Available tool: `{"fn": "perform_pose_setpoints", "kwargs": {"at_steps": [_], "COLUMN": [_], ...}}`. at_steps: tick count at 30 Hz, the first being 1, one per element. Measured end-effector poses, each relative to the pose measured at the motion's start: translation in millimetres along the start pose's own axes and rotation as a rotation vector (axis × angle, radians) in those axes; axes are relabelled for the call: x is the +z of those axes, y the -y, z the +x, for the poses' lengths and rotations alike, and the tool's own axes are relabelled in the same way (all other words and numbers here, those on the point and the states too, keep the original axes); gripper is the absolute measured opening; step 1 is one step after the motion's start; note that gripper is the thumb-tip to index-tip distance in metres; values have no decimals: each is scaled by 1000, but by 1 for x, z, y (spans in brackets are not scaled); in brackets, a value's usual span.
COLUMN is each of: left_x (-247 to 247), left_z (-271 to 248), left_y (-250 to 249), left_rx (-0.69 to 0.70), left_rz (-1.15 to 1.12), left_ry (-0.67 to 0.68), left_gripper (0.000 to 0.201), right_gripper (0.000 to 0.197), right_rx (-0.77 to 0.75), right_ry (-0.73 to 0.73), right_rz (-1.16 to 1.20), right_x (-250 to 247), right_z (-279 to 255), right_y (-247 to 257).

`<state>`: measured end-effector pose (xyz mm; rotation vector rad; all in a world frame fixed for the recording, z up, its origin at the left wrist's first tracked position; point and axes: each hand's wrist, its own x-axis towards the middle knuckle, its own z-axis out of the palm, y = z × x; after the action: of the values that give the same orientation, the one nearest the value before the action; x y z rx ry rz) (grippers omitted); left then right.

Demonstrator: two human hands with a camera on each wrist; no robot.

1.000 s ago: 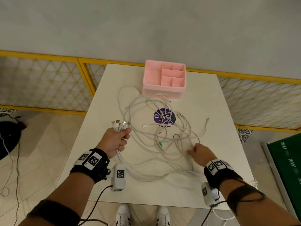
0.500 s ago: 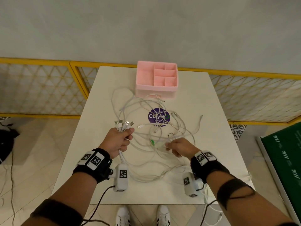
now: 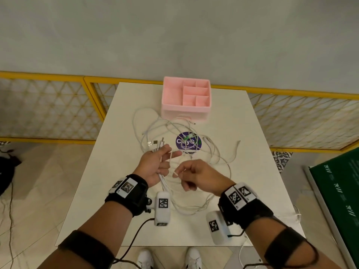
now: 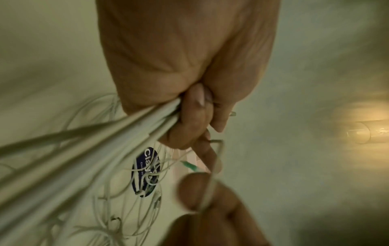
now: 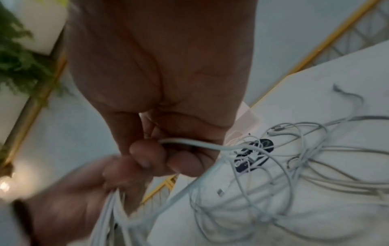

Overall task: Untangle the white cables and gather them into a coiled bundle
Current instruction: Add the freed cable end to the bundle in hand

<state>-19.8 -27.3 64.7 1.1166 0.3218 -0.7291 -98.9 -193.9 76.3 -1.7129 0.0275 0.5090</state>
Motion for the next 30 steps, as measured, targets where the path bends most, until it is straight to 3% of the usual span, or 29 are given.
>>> {"fn": "perform_pose_setpoints", "kwargs": {"at_steps": [2, 5, 9, 13, 21, 27, 30], "left_x": [3, 7, 12, 12, -1, -11, -13], "left_z": [1, -2, -11, -19, -23, -12, -4], "left_y": [-3, -2, 3, 8, 16, 21, 18], "left_rx": [33, 77, 83, 73, 7, 17, 18], "left_rz": [54, 156, 228, 360, 543, 489, 499], "left_ry": [-15, -13, 61, 156, 294, 166, 143], "left_gripper": [14, 11, 10, 10, 13, 9, 8], "right_gripper": [14, 17, 40, 37, 23, 34, 40], "right_rx": [50, 80, 149, 141, 99, -60, -175], "right_ry": [17, -129, -371, -482, -705, -597, -638], "right_rz": [-43, -34, 415, 754, 806, 724, 756], "right_x": [5, 4, -11, -37, -105, -134, -134], "right_z": [-3, 1, 23, 44, 61, 48, 42], "right_y": [-14, -22, -8, 16, 56, 94, 118]}}
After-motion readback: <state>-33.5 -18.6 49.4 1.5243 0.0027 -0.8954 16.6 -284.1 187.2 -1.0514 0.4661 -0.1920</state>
